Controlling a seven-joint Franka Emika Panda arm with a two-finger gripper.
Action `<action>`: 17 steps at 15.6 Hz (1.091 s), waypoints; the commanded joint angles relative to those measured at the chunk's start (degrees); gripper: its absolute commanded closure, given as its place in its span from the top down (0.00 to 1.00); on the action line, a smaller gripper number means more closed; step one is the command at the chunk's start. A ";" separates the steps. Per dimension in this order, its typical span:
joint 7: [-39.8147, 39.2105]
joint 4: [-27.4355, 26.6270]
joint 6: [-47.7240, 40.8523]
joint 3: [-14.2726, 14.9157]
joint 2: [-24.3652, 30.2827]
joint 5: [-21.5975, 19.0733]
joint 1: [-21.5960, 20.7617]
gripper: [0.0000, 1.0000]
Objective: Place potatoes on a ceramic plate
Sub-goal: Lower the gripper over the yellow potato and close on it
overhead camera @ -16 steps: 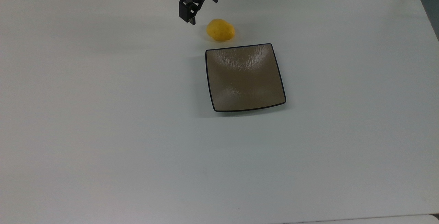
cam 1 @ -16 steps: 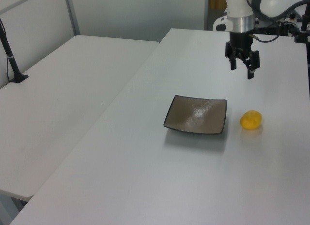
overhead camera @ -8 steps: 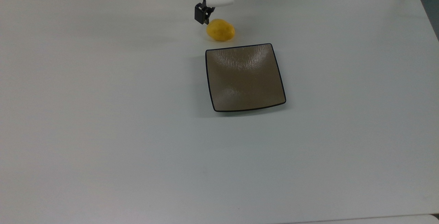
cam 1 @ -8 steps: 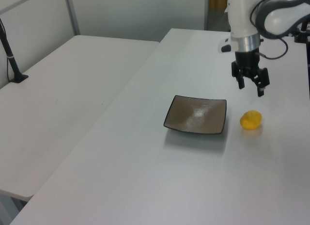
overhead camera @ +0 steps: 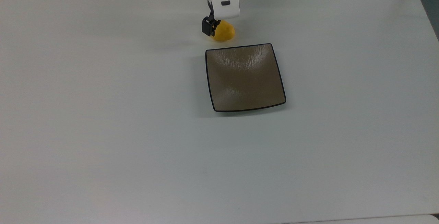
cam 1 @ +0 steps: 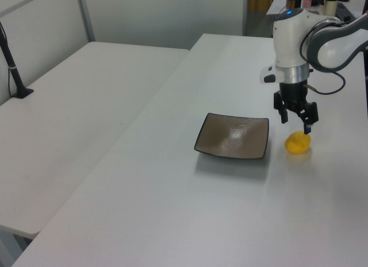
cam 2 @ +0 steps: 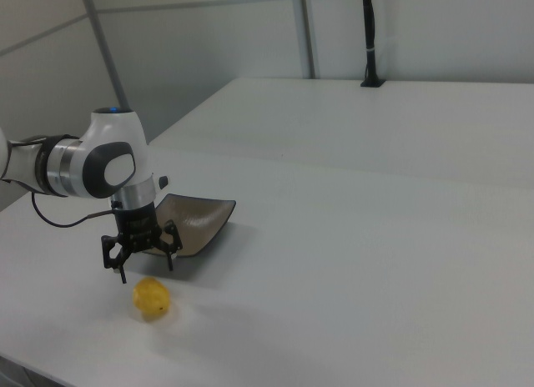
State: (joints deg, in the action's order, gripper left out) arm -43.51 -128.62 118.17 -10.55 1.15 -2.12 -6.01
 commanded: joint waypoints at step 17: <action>-2.54 1.44 -6.56 0.44 -2.91 6.17 -0.23 1.00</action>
State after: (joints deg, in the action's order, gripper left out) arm -44.69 -127.00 109.07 -10.31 -0.14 2.57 -5.58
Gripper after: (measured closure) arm 0.000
